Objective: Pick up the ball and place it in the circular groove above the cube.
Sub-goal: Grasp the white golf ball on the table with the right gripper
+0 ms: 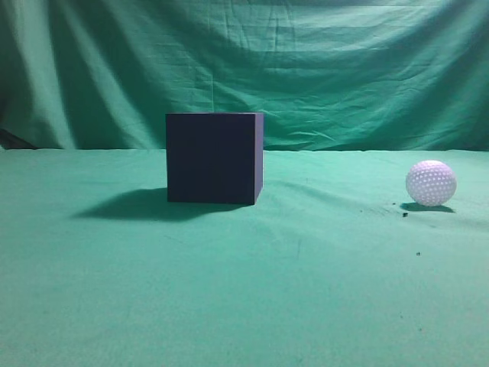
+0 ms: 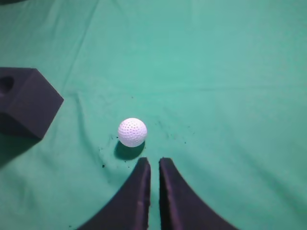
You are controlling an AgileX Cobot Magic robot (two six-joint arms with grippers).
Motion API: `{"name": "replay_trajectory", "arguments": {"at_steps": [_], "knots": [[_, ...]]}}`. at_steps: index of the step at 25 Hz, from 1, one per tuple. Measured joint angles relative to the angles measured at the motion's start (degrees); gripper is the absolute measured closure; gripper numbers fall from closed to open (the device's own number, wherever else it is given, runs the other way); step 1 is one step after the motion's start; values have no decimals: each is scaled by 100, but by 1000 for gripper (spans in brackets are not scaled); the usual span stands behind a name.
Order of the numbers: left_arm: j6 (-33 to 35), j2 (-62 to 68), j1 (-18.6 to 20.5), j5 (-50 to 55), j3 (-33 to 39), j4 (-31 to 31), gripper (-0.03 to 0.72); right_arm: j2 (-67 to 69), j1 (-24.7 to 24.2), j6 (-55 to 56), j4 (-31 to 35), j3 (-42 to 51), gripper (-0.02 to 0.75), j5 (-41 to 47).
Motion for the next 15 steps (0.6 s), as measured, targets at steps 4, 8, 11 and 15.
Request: {"name": "replay_trajectory", "arguments": {"at_steps": [4,8,11,15], "knots": [[0,0,0,0,0,0,688,572,0,-724,12,-529,738,375],[0,0,0,0,0,0,688,1303,0,-1025,12,-1271,738,1131],[0,0,0,0,0,0,688,1869,203,-1083,12,-1699,738,1581],[0,0,0,0,0,0,688,2515,857,-1041,-149,-2153,738,1789]]}}
